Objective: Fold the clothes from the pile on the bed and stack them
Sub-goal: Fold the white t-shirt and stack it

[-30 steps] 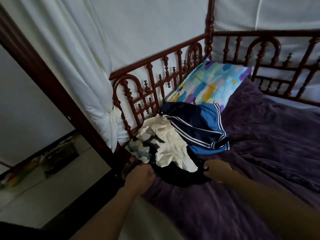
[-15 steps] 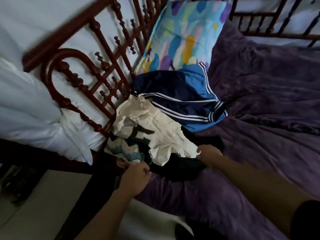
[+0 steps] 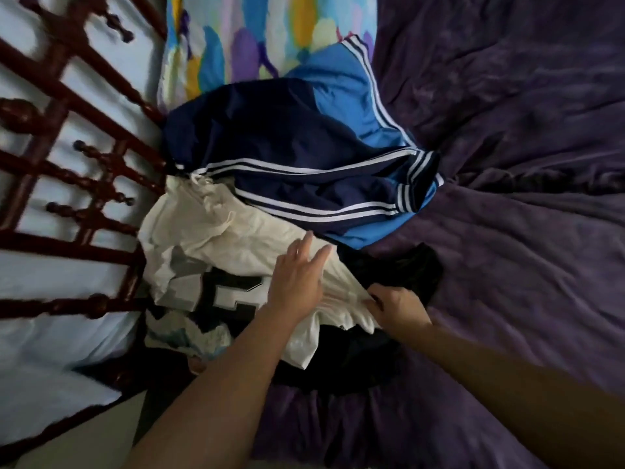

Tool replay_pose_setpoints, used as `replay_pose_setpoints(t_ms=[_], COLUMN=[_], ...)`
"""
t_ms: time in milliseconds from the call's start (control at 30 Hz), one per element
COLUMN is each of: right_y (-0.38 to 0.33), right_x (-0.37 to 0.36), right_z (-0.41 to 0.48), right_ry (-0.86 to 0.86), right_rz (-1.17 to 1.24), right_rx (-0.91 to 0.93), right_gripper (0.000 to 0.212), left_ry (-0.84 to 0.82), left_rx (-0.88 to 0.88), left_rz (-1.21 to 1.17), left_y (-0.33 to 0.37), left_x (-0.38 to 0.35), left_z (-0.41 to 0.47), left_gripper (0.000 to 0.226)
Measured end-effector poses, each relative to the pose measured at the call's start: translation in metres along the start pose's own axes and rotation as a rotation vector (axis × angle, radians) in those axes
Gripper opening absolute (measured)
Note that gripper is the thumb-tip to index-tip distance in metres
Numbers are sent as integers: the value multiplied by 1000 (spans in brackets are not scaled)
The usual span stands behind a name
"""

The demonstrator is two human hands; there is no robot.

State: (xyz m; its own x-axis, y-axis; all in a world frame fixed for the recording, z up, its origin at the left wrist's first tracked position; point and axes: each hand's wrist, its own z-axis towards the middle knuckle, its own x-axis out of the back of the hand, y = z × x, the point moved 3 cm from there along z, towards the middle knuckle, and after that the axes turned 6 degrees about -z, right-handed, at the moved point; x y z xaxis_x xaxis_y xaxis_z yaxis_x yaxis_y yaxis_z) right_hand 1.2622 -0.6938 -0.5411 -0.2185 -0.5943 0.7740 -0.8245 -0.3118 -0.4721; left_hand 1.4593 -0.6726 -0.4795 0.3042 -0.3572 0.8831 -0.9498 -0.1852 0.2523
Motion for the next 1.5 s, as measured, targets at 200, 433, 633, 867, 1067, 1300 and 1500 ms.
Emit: replay_pose_setpoints(t_ms=[200, 433, 633, 867, 1067, 1300, 1500], right_y=[-5, -23, -64, -130, -165, -131, -75], right_x=[28, 98, 213, 356, 427, 478, 483], right_z=[-39, -36, -38, -82, -173, -303, -398], right_ry=[164, 249, 394, 816, 1044, 1111, 868], right_rz=[114, 163, 53, 556, 85, -334, -189], right_rx=[66, -93, -234, -196, -122, -36, -16], right_gripper=[17, 22, 9, 25, 30, 60, 51], left_ry=[-165, 110, 388, 667, 713, 769, 609], left_rx=[-76, -2, -118, -409, -526, -764, -794], left_rz=[88, -291, -331, -527, -804, -461, 99], left_y=[26, -5, -11, 14, 49, 123, 211], left_x=[-9, 115, 257, 380, 429, 451, 435], left_z=[38, -17, -52, -103, -119, -143, -156], left_gripper=[11, 32, 34, 34, 32, 38, 100])
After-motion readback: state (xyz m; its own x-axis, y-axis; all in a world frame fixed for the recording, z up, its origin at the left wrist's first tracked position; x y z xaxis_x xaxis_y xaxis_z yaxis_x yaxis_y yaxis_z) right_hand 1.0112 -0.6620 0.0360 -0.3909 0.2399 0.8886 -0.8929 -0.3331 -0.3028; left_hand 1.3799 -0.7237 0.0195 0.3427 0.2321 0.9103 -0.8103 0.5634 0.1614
